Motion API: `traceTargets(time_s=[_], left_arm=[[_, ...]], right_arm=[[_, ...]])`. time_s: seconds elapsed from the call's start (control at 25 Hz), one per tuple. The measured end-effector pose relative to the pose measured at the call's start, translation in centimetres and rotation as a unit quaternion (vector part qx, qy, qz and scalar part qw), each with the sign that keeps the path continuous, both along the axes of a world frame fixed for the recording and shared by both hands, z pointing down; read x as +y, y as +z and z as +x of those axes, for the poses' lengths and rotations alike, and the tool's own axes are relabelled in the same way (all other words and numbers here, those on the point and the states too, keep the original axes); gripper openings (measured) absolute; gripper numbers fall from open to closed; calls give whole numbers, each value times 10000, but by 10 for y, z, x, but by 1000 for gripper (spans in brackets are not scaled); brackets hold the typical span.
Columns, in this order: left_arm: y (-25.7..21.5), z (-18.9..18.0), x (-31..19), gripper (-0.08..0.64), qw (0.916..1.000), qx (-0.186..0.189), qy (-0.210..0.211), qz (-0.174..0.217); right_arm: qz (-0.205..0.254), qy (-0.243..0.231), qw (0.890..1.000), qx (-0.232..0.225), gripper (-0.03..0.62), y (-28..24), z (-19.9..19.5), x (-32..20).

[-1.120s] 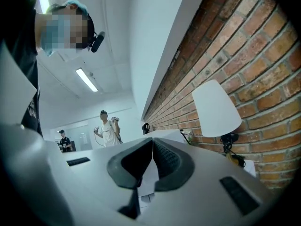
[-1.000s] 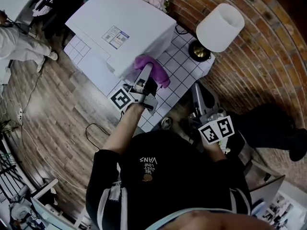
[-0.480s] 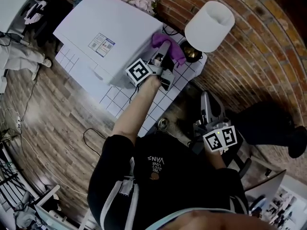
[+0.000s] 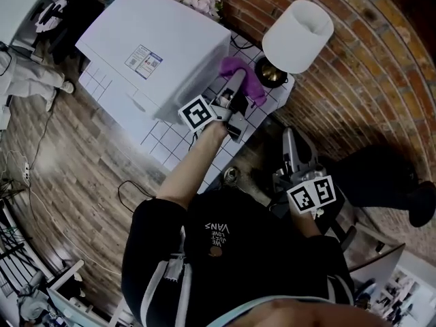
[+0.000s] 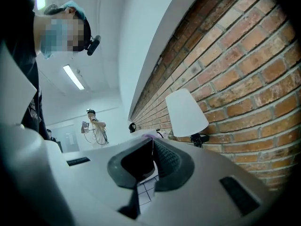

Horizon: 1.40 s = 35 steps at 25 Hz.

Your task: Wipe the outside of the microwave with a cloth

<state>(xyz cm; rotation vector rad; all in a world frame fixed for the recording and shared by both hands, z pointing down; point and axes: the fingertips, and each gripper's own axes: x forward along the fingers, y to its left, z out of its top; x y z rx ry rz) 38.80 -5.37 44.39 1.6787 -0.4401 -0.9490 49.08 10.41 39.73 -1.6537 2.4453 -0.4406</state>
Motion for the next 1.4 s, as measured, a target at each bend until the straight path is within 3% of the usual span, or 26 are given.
traceTargets(time_s=[0.2, 0.4, 0.56, 0.68, 1.0, 1.4], left_arm=[[20, -41, 59, 130, 9992, -120, -272, -266], [54, -104, 107, 130, 9941, -307, -857, -590], [81, -152, 122, 130, 9849, -511, -1442, -812], [87, -168, 121, 130, 9820, -511, -1638, -795], [97, -149, 76, 130, 9848, -463, -1537, -664], [96, -58, -12, 130, 9928, -128, -1149, -324]], right_arm=[[-8, -393, 9992, -51, 0, 3, -26, -7], [-61, -822, 9966, -77, 0, 9, -57, -11], [-51, -1120, 9937, -62, 0, 11, -77, -12], [-89, -1172, 9931, -38, 0, 14, -81, -10], [-185, -864, 9961, 71, 0, 18, -56, -2], [-443, 56, 9987, 234, 0, 31, 16, 14]])
